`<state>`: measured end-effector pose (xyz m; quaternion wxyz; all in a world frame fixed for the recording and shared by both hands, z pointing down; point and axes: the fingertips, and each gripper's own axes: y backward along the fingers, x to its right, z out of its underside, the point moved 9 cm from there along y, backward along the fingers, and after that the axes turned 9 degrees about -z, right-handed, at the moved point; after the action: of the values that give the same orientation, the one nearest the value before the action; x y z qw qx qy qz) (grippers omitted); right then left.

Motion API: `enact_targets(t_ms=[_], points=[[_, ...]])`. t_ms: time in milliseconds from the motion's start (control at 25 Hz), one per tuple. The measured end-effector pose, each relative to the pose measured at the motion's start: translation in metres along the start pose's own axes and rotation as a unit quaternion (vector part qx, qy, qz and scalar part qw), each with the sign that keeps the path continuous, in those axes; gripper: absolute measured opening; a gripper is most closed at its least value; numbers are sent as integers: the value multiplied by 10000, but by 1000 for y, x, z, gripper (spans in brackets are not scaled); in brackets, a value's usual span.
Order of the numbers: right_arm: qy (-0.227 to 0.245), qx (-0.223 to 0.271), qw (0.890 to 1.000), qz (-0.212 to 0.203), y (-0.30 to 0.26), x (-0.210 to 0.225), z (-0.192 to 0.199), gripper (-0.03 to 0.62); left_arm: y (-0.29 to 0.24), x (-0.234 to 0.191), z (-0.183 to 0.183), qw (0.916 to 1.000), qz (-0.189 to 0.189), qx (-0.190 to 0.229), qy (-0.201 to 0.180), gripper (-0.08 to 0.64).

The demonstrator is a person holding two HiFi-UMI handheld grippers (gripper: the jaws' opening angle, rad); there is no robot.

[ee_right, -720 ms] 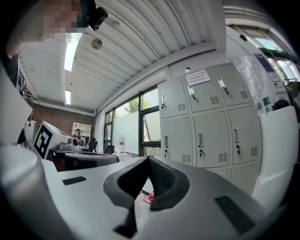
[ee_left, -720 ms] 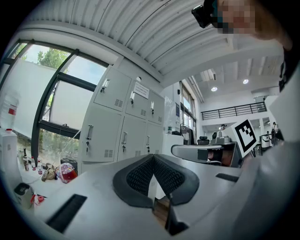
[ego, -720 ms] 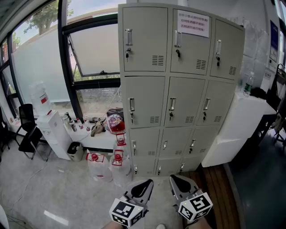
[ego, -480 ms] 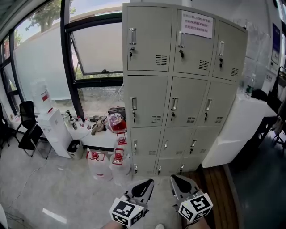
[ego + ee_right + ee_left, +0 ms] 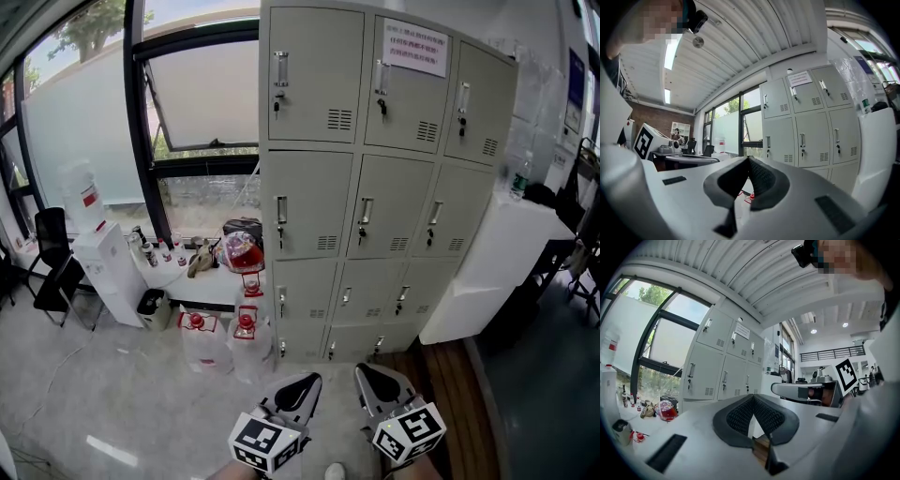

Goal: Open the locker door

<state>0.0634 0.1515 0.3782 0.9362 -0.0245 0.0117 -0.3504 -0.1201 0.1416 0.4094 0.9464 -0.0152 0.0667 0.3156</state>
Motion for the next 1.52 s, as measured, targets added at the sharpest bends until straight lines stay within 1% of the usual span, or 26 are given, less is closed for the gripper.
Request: enact_targets(t_ms=[160,320,640,800,1000,1200,1520], points=[[19,5,10000,13,-2,-8,3,54,7,-2,3,10000,26,-20,21,17],[-30,12,10000,7,-5,-7,5,54,10,-6,4,10000,8,-49,-46,17],[-73,69,9999,-117,-29,15,5,54,-9,-22,-1,9998,-180,-54,-61,17],[-90,50,9998,-159,-44,36,5,54,-29,-32,-2,9996,-241,-142,-82,17],[-111,29,9998,-181,-64,72,6,54,-67,-41,-3,9996,-244,-95,-93,17],[-159,-1,9996,-215,-87,113,6,54,-108,-51,-1,9993,-234,-270,-84,17],[-186,25,9993,-314,-124,176,0,54,-175,-71,-9,9990,-362,-178,-216,17]])
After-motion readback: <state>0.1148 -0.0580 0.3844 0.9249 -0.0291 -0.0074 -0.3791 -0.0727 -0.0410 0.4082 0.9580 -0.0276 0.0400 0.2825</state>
